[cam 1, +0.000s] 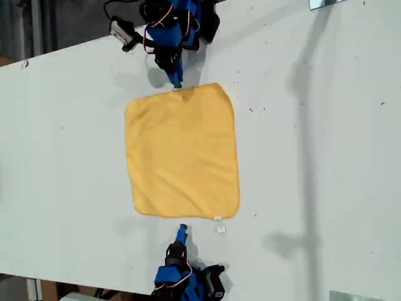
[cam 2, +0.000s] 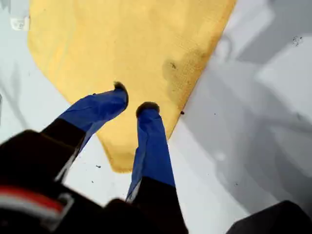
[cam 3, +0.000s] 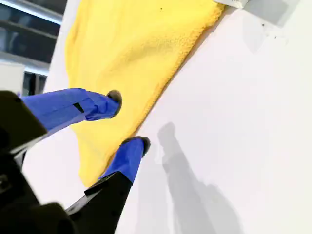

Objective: Grasp corners of a square towel and fold twice.

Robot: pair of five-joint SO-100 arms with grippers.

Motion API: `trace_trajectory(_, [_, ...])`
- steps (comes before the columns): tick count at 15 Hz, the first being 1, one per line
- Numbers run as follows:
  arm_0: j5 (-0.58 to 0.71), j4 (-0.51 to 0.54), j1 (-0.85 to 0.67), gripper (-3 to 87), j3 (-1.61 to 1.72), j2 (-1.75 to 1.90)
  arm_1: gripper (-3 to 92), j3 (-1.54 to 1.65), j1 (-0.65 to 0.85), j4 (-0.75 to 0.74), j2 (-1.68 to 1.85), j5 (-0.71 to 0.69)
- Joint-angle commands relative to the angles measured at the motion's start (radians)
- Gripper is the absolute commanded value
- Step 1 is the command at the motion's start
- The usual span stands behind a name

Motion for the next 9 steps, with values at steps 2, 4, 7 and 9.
trace_trajectory(2, [-0.374,-0.008,0.155,14.6,0.003,0.005,7.9,-0.055,0.296,-0.005,-0.002,-0.327])
trace_trajectory(4, [-0.589,-0.003,0.196,18.7,0.003,0.005,7.9,-0.055,0.387,-0.005,-0.002,-0.333])
trace_trajectory(7, [-0.471,0.015,0.086,10.6,-0.009,0.006,7.9,-0.051,0.462,-0.005,-0.002,-0.288])
trace_trajectory(9, [-0.422,0.015,0.049,11.1,-0.012,0.006,8.3,-0.037,0.273,0.012,-0.002,0.04])
